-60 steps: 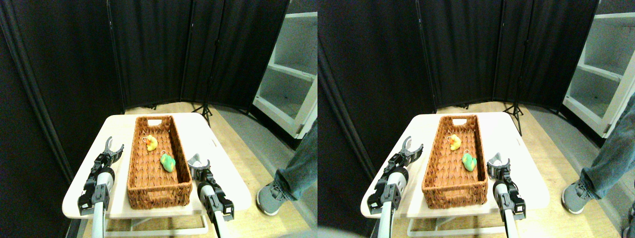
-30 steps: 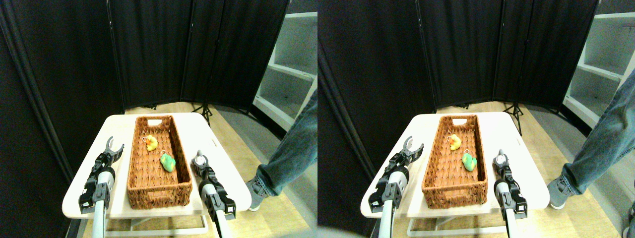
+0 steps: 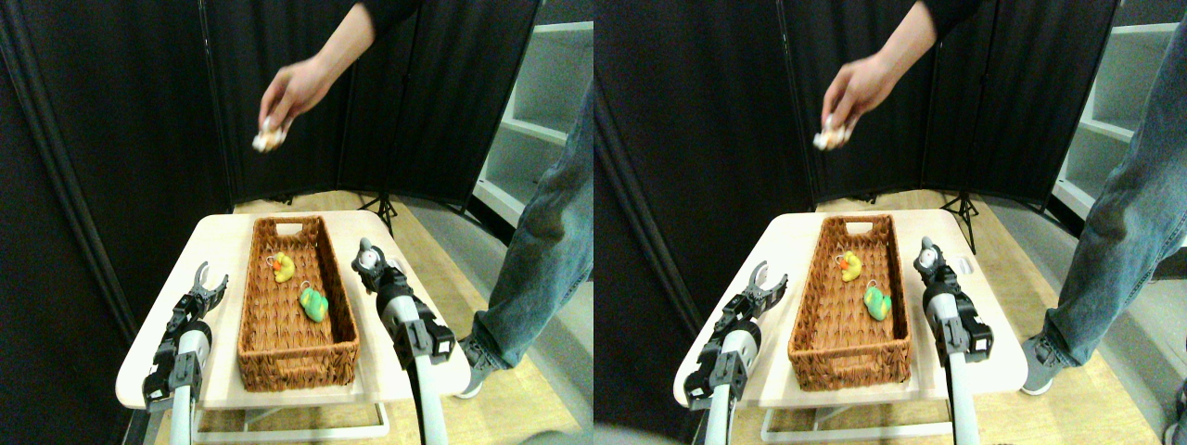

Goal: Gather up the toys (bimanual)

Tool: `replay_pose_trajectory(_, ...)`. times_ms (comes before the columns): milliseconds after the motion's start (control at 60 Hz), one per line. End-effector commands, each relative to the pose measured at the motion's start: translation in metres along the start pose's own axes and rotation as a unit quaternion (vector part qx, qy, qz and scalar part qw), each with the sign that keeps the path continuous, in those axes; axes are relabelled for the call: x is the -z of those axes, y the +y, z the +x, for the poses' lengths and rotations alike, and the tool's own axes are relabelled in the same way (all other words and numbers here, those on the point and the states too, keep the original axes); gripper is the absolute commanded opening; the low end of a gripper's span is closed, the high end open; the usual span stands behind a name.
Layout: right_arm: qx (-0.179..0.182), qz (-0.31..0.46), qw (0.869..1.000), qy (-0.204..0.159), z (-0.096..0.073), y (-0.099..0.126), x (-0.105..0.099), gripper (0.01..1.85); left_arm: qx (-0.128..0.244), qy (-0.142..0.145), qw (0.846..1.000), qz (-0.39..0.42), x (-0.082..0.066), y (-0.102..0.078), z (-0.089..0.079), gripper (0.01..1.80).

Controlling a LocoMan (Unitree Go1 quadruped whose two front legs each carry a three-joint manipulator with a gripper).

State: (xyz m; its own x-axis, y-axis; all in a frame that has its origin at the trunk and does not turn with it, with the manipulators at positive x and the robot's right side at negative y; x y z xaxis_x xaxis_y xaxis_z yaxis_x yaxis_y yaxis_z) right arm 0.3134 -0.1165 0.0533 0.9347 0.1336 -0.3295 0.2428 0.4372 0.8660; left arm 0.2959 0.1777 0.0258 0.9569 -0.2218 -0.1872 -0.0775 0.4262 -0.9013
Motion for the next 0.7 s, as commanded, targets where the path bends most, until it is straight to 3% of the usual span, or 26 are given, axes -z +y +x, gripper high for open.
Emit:
replay_pose_trajectory(17,-0.04,-0.021,0.999,-0.004,-0.004,0.025,0.007,0.01,0.029,-0.013,0.999,0.007,-0.002,-0.013,-0.005,0.29)
replay_pose_trajectory(400,-0.077,-0.001,0.995,0.064,-0.007,0.067,0.052,0.01,0.033,-0.031,0.999,0.008,-0.005,-0.01,-0.015,0.28)
replay_pose_trajectory(567,-0.08,0.025,0.993,0.083,-0.002,0.067,0.069,0.01,0.035,-0.03,0.999,0.005,-0.006,-0.008,-0.016,0.28)
replay_pose_trajectory(700,-0.081,-0.022,0.994,0.072,0.002,0.061,0.075,0.01,0.033,-0.034,0.999,0.001,-0.007,-0.006,-0.015,0.27)
